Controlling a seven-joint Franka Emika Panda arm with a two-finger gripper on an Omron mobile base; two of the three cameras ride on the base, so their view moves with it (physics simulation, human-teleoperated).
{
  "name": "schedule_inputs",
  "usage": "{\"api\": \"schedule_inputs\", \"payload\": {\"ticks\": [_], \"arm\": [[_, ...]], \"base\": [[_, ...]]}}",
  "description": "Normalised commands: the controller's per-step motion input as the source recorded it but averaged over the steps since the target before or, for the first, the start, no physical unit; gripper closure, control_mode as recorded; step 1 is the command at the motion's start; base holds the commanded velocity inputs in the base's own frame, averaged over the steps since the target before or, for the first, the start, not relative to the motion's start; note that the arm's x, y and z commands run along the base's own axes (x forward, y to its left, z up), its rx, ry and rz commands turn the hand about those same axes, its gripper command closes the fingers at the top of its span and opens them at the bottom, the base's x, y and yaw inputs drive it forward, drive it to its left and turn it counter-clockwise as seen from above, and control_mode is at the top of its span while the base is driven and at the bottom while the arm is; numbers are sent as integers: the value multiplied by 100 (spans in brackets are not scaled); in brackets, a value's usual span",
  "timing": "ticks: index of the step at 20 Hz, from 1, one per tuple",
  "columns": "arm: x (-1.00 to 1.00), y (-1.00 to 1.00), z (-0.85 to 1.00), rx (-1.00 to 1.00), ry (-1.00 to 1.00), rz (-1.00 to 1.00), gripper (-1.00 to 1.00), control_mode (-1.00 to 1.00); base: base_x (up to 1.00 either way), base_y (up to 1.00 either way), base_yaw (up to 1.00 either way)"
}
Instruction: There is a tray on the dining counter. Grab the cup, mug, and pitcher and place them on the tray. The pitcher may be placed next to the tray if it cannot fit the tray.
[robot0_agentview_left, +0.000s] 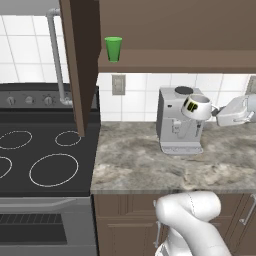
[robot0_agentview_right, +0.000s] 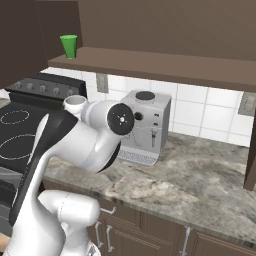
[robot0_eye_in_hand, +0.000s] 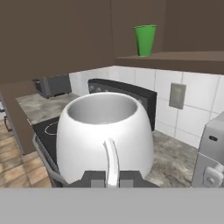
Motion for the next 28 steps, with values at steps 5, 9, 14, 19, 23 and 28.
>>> {"api": "schedule_inputs", "payload": {"ticks": [5,9,14,19,23,28], "arm": [[0,0,0,0,0,0,100,100],[0,0,0,0,0,0,100,100],[0,0,0,0,0,0,100,100],[0,0,0,0,0,0,100,100],[0,0,0,0,0,0,100,100],[0,0,0,0,0,0,100,100]], "base": [[-14,0,0],[-43,0,0],[-63,0,0],[-72,2,3],[-44,6,62],[-3,0,100]]}}
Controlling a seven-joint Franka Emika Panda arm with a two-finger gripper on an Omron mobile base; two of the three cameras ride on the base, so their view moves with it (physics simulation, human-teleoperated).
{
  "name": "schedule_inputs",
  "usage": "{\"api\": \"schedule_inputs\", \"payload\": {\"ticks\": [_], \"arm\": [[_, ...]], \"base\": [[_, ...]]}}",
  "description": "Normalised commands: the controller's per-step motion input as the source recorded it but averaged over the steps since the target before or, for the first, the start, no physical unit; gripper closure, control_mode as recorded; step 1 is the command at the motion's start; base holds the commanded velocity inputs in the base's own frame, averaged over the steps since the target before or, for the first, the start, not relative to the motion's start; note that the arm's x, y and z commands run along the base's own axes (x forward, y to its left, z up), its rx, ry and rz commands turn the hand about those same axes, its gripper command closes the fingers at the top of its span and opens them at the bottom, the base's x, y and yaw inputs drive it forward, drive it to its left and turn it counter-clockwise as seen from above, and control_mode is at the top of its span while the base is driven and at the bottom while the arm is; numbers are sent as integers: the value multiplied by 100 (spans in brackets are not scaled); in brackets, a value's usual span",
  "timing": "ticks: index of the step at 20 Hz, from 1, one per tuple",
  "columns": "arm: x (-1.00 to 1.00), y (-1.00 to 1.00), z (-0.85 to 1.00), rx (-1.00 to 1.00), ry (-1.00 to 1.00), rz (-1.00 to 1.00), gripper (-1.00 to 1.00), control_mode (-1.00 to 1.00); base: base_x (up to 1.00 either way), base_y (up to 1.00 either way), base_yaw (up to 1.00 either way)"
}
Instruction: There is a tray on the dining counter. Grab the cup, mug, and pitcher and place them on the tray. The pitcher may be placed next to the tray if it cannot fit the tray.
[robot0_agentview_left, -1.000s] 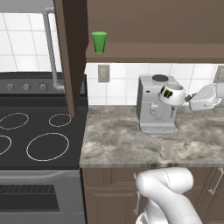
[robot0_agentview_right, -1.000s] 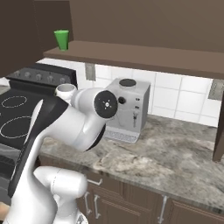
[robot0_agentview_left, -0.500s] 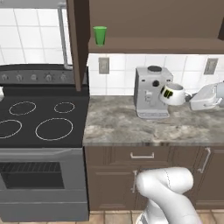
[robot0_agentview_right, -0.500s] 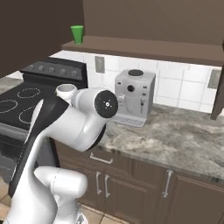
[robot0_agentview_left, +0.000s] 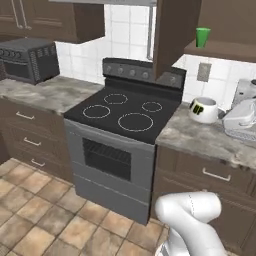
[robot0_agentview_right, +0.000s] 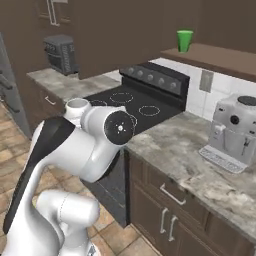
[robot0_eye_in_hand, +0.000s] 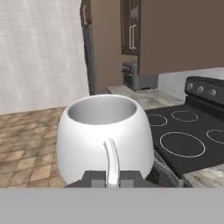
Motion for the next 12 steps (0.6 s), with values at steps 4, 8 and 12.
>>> {"api": "schedule_inputs", "payload": {"ticks": [4,8,12], "arm": [[0,0,0,0,0,0,100,100],[0,0,0,0,0,0,100,100],[0,0,0,0,0,0,100,100]], "base": [[-3,0,100],[-5,2,100],[-11,20,93]]}}
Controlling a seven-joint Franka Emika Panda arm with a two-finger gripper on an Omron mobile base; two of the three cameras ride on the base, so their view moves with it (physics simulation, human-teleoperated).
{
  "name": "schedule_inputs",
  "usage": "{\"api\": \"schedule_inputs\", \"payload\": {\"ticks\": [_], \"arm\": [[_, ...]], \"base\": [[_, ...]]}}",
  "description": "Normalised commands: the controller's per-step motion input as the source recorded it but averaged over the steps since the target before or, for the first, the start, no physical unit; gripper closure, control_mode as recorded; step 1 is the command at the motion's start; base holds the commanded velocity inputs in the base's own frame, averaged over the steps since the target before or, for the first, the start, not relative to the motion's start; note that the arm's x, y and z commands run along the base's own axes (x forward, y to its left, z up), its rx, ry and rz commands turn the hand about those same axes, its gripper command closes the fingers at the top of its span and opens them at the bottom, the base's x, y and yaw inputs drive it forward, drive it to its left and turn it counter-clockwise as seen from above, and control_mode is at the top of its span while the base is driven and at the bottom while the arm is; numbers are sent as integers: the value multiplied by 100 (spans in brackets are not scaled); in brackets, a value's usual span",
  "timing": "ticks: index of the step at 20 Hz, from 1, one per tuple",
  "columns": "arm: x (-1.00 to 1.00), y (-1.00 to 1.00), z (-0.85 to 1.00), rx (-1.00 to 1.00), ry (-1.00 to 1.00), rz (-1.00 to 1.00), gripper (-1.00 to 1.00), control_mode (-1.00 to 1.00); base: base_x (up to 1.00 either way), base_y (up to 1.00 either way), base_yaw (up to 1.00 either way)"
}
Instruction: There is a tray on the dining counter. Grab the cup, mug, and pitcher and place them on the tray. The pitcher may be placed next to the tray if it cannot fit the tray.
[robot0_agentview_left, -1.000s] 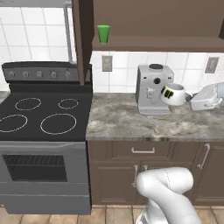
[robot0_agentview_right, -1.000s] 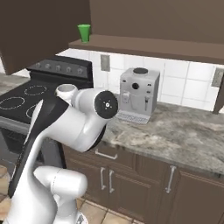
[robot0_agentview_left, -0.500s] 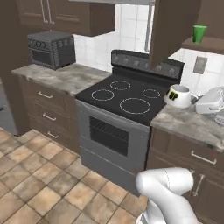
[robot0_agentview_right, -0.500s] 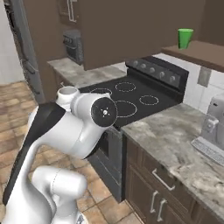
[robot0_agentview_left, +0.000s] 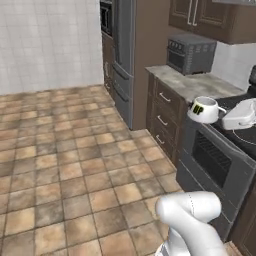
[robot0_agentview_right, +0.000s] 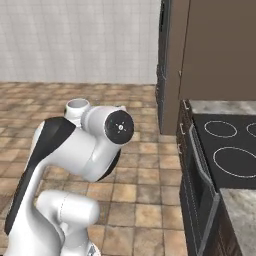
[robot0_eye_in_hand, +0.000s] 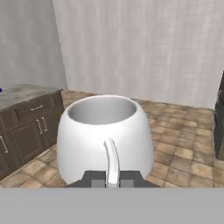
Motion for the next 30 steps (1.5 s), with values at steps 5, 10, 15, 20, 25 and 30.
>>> {"api": "schedule_inputs", "payload": {"ticks": [5,10,15,20,25,30], "arm": [[0,0,0,0,0,0,100,100],[0,0,0,0,0,0,100,100],[0,0,0,0,0,0,100,100],[0,0,0,0,0,0,100,100],[0,0,0,0,0,0,100,100],[0,0,0,0,0,0,100,100]], "base": [[35,44,47],[77,50,17],[93,50,3],[93,48,5],[84,39,24],[78,34,31]]}}
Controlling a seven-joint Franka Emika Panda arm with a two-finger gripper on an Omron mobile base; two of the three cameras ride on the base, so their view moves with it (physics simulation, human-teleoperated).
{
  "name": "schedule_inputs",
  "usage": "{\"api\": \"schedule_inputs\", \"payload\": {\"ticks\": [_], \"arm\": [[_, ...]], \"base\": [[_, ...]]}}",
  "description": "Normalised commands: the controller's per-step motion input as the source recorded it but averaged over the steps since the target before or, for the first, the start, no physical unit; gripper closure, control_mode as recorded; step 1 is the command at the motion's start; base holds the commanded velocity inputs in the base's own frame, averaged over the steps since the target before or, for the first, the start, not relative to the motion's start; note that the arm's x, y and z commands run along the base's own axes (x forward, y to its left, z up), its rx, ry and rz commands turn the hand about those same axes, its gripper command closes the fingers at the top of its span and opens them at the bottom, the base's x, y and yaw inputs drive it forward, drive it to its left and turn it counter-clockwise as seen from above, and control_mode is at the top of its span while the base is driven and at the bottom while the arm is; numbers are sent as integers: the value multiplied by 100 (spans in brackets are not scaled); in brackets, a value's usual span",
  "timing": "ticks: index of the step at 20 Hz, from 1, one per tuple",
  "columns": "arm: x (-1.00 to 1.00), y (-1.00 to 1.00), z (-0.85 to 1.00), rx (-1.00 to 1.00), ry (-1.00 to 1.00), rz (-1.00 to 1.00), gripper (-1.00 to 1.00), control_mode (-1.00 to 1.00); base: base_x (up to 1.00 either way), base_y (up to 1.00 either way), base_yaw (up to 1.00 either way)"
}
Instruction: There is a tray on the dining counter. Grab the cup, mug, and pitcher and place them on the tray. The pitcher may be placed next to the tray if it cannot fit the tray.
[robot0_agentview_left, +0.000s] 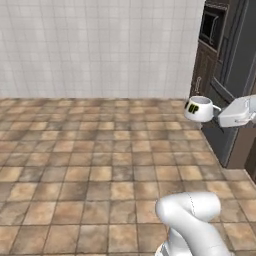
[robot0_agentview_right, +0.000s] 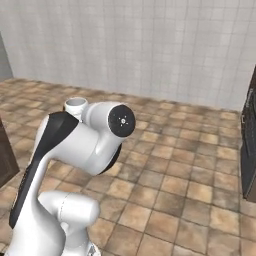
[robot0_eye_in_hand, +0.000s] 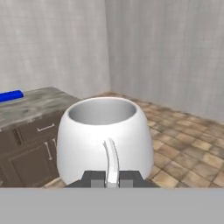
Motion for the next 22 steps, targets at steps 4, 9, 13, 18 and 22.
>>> {"api": "schedule_inputs", "payload": {"ticks": [4,9,13,18,22], "arm": [[0,0,0,0,0,0,100,100],[0,0,0,0,0,0,100,100],[0,0,0,0,0,0,100,100],[0,0,0,0,0,0,100,100],[0,0,0,0,0,0,100,100]], "base": [[76,31,34],[86,31,27],[93,28,22],[94,24,19],[94,17,18]]}}
